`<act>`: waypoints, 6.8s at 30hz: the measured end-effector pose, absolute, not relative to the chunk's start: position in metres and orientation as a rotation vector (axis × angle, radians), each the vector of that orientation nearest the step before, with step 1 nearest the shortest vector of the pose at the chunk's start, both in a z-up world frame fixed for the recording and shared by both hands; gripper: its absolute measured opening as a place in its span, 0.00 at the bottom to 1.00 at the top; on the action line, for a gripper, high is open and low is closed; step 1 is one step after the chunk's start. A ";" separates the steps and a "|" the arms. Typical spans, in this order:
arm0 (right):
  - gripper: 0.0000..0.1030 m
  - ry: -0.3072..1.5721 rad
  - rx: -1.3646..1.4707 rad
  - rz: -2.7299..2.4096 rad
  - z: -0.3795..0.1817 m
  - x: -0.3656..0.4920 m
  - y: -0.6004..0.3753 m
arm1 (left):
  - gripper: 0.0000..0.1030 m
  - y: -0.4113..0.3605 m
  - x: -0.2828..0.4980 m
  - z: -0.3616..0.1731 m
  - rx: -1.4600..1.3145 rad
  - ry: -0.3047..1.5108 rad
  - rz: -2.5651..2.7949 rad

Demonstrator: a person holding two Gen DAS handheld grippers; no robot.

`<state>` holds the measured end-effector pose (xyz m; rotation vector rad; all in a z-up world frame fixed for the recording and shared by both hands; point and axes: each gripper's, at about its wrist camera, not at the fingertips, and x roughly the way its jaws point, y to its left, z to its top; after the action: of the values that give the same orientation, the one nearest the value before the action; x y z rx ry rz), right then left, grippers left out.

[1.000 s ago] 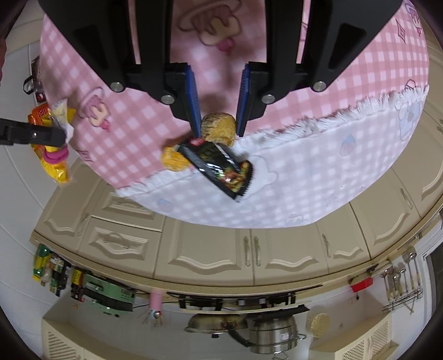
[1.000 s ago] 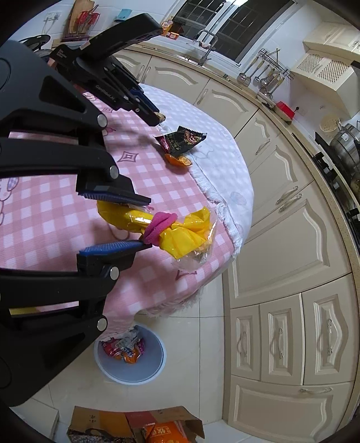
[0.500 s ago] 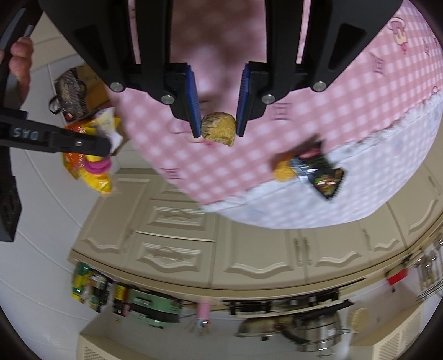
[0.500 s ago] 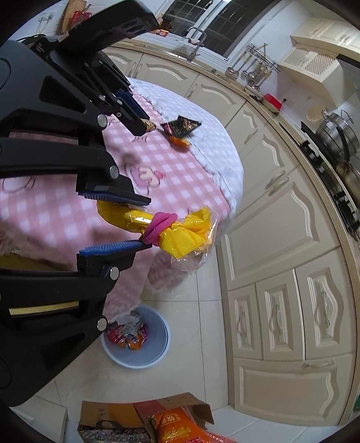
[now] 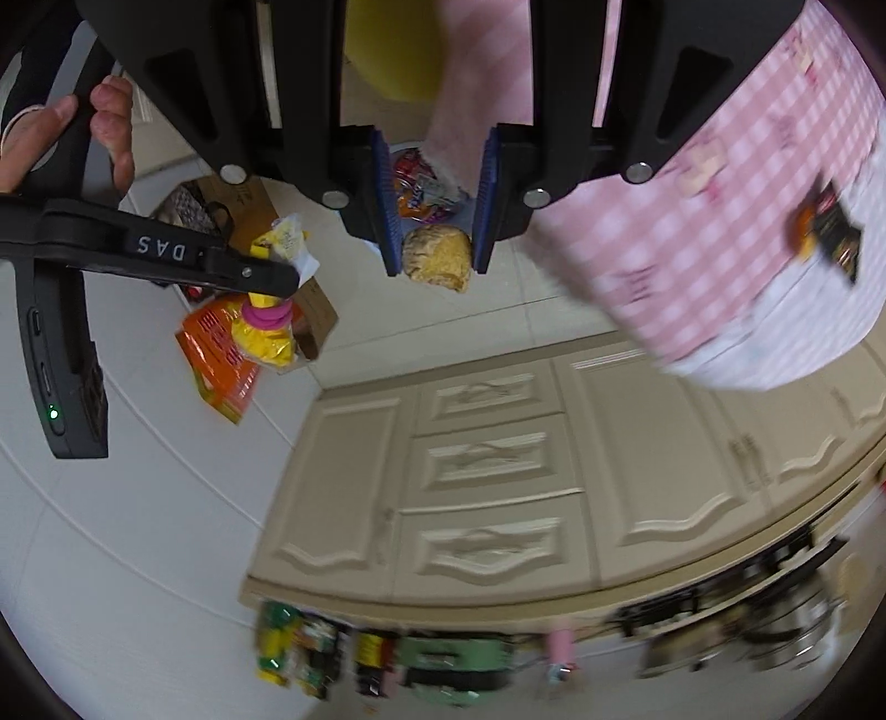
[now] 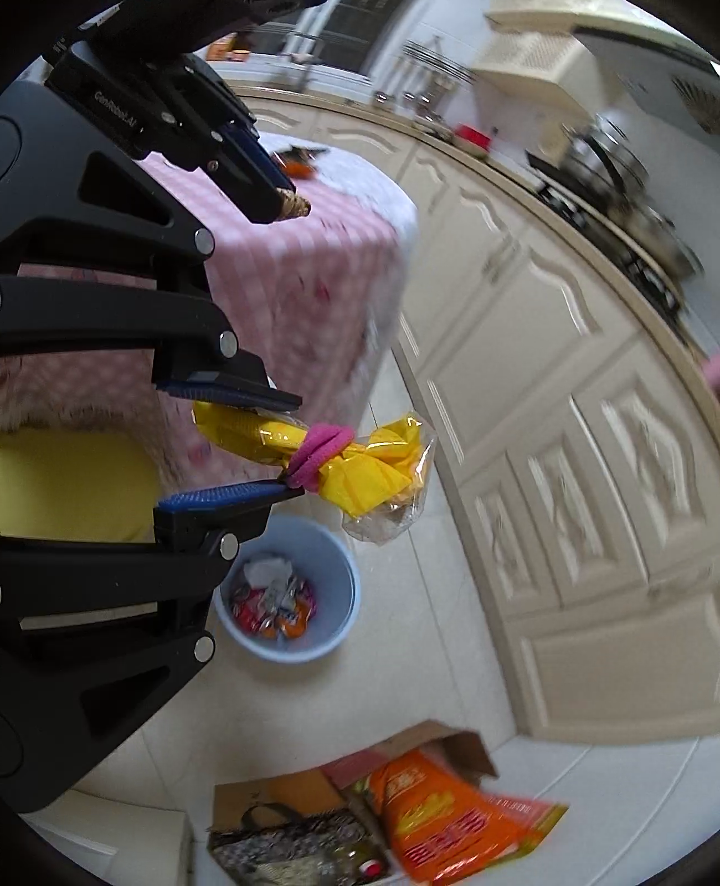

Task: Collect trash
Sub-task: 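Carry the bag and biscuit over the blue bin and open both grippers, then move both open grippers back over the table toward the black snack packet, then grasp the orange wrapped candy with the right gripper, then grasp the black snack packet with the left gripper while the right gripper holds the candy, then carry the black packet and orange candy with both grippers over the blue bin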

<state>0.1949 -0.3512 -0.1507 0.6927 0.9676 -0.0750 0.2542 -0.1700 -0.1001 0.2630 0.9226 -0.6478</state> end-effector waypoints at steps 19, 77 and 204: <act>0.25 1.038 0.743 -0.157 -0.196 0.199 -0.419 | 0.57 -0.250 0.296 -0.157 0.339 1.070 -0.565; 0.63 0.960 0.411 0.042 -0.065 0.193 -0.218 | 0.59 -0.021 0.245 -0.065 0.075 0.908 -0.412; 0.07 1.031 0.687 -0.180 -0.145 0.202 -0.384 | 0.07 -0.234 0.289 -0.143 0.310 1.068 -0.761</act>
<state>0.2025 -0.3841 -0.1446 0.6868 1.0309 -0.1797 0.2892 -0.2338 -0.1431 0.3100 1.0677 -0.7606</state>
